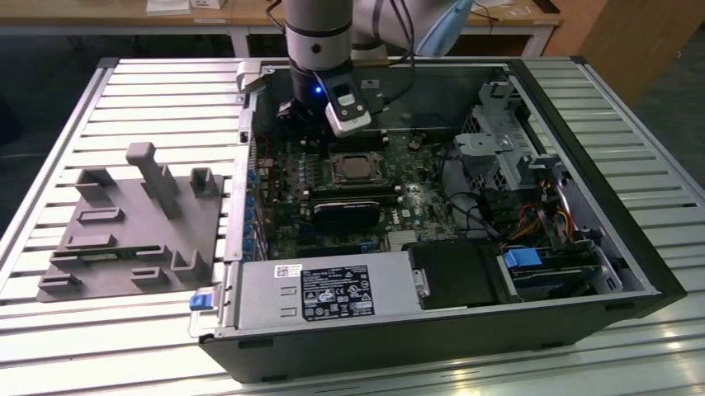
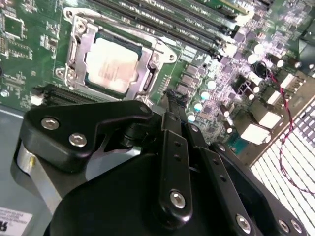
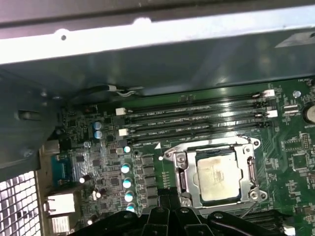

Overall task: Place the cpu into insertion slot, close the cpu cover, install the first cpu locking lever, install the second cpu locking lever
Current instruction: 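Install the first cpu locking lever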

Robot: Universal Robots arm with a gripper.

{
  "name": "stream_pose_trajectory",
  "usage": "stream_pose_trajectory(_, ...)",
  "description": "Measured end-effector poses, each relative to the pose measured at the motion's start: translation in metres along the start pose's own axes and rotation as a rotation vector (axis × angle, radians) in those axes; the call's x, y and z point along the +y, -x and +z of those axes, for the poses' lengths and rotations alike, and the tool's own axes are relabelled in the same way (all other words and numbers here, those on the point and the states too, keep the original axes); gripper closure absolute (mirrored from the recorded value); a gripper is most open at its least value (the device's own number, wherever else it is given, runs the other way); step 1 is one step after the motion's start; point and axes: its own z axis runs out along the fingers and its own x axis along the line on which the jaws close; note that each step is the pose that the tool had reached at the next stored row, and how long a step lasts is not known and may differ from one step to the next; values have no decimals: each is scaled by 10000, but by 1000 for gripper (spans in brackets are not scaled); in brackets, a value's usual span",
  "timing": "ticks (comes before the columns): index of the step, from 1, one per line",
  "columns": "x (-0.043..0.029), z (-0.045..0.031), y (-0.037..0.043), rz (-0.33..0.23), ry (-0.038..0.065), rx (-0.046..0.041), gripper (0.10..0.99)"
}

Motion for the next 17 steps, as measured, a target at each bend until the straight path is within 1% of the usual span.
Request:
stream_pose_trajectory(3, 1, -47, -6, -1, 54, -32, 984)
stream_pose_trajectory(8, 4, -131, -14, -3, 114, -103, 984)
stream_pose_trajectory(10, 3, -147, -23, -4, 156, -132, 984)
stream_pose_trajectory(12, 0, -148, -49, -1, 281, -148, 984)
stream_pose_trajectory(14, -5, -150, -81, 4, 465, -152, 984)
stream_pose_trajectory(15, -7, -150, -92, 9, 580, -147, 984)
stream_pose_trajectory(17, -10, -151, -112, 19, 870, -122, 984)
